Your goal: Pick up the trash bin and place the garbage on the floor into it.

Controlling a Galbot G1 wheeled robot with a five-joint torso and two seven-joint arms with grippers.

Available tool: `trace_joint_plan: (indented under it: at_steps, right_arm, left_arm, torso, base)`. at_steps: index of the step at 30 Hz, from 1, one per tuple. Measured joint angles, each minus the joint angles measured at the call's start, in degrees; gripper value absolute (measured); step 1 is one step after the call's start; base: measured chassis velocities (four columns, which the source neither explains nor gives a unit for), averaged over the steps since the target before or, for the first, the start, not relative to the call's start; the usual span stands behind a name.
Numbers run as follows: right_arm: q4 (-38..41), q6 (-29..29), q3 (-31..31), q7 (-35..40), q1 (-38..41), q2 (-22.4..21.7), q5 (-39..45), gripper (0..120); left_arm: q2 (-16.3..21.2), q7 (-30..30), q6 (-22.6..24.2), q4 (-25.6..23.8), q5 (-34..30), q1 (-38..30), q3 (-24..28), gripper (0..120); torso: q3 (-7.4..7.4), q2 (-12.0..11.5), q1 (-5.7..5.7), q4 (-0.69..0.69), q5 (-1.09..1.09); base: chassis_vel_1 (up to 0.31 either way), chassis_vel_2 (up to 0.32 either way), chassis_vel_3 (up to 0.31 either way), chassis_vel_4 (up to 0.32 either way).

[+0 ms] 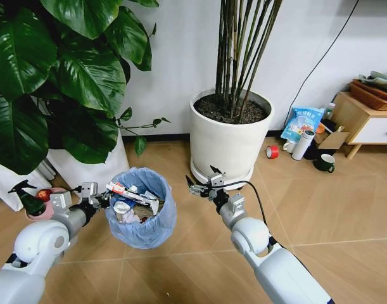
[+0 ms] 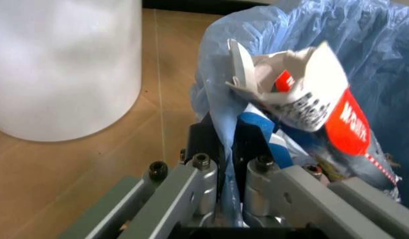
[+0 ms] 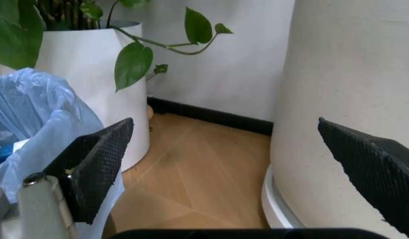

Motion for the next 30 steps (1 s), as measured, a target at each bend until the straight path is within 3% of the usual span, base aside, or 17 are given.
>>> trace_joint_plan:
  at_steps: [17, 21, 24, 30]
  right_arm:
    - [-0.43, 0.3, 0.4, 0.28, -0.32, -0.1, 0.86, 100]
    - [-1.69, 0.04, 2.2, -0.56, -0.66, -2.35, 4.03, 100]
    - [-5.36, 0.29, 4.31, -4.92, -0.78, -6.45, 7.66, 100]
    - [-10.16, -0.21, 3.9, -9.0, 0.09, -10.93, 14.06, 100]
  left_arm:
    - [-0.14, 0.06, -0.08, 0.11, 0.05, -0.09, 0.17, 0]
    - [-0.12, 0.02, -0.08, 0.14, 0.05, -0.24, -0.18, 0]
    - [-0.3, -0.25, -0.07, 0.16, 0.05, -0.41, -0.59, 0]
    - [-0.91, -0.35, 0.01, 0.16, 0.59, -0.47, -0.91, 0]
  torso:
    - [0.0, 0.0, 0.0, 0.01, 0.01]
    - [0.0, 0.0, 0.01, 0.02, 0.0]
    - [0.0, 0.0, 0.01, -0.01, 0.01]
    - [0.0, 0.0, 0.01, -0.02, 0.02]
  base:
    - [-0.009, 0.126, 0.002, -0.12]
    - [-0.001, 0.097, 0.007, -0.075]
    - [0.0, 0.0, 0.0, 0.0]
    - [-0.005, -0.008, -0.002, 0.007]
